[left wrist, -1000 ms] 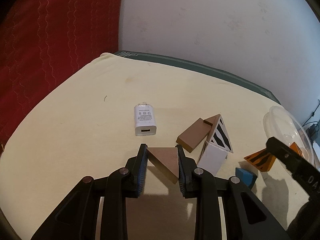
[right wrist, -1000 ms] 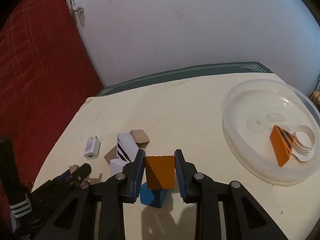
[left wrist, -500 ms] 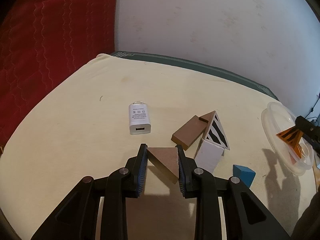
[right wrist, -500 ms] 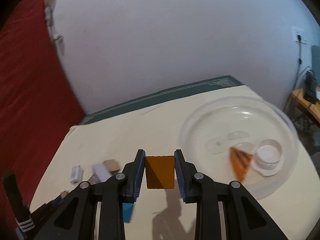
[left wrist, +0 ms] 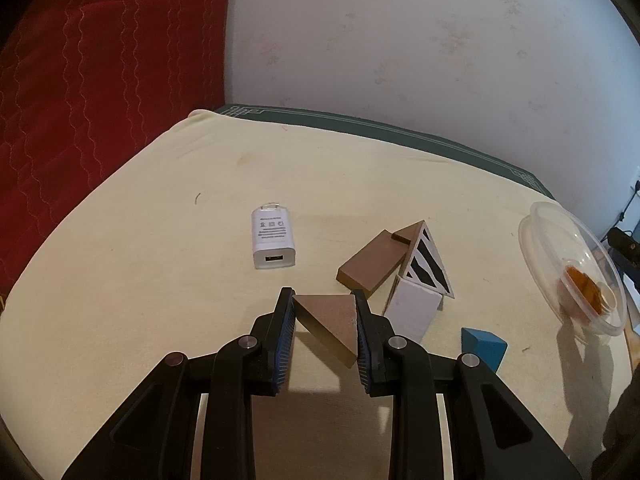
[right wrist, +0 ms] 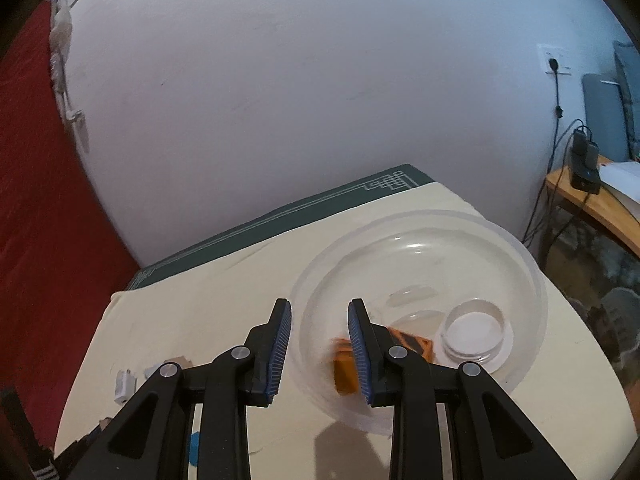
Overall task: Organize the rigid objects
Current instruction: 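Carry the orange block into the clear basin and open the right tool, then carry the tan triangle into the clear basin and open the left tool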
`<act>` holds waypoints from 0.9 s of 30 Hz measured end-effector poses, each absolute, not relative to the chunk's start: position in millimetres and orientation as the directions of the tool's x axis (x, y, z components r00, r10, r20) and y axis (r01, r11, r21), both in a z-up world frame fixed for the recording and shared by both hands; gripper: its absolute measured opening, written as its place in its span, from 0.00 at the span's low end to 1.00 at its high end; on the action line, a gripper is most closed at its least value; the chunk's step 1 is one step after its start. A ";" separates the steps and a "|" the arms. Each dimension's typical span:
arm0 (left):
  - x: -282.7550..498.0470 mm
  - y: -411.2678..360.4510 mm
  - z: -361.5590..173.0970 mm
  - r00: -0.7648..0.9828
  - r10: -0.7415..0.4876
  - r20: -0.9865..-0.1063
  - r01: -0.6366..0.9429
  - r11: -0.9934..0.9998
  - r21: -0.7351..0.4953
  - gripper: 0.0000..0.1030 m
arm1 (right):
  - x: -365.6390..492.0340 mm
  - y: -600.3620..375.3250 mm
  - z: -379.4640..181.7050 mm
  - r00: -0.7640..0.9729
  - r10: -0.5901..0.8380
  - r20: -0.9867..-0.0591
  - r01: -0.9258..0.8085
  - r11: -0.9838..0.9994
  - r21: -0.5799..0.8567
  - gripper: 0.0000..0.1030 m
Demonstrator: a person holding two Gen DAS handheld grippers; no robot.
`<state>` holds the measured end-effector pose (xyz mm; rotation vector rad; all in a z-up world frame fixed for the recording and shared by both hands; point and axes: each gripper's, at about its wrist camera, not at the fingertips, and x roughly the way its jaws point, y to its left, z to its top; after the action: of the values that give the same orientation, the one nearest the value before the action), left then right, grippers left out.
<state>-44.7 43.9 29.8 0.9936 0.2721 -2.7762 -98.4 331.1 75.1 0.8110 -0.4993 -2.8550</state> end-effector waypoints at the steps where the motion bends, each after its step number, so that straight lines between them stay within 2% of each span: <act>1: -44.7 44.5 29.8 -0.761 -0.107 -0.640 0.230 -0.967 -0.110 0.27 | -100.6 330.5 72.9 -0.845 -0.210 -0.492 0.028 -0.936 0.351 0.31; 7: -45.6 44.5 29.8 -0.764 -0.105 -0.637 0.225 -0.968 -0.111 0.27 | -99.4 343.3 64.9 -0.838 -0.191 -0.511 -0.009 -0.932 0.363 0.33; 9: -45.9 44.4 29.8 -0.765 -0.104 -0.636 0.224 -0.968 -0.112 0.27 | -97.0 346.4 65.5 -0.844 -0.177 -0.507 -0.022 -0.932 0.362 0.51; 12: -45.3 44.9 31.1 -0.770 -0.102 -0.629 0.221 -0.968 -0.114 0.27 | -94.1 352.3 66.5 -0.856 -0.152 -0.494 -0.051 -0.926 0.373 0.72; 17: -43.0 49.7 38.8 -0.790 -0.085 -0.607 0.193 -0.974 -0.116 0.27 | -89.5 365.2 69.6 -0.869 -0.099 -0.485 -0.103 -0.922 0.373 0.78; 27: -38.3 84.1 59.1 -0.816 0.013 -0.578 0.053 -0.994 -0.096 0.27 | -82.3 395.4 64.6 -0.852 -0.007 -0.523 -0.202 -0.918 0.340 0.80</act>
<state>-38.3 84.1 59.1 0.9460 0.1685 -2.9690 -82.3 395.4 64.6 0.8669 -0.6343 -3.0621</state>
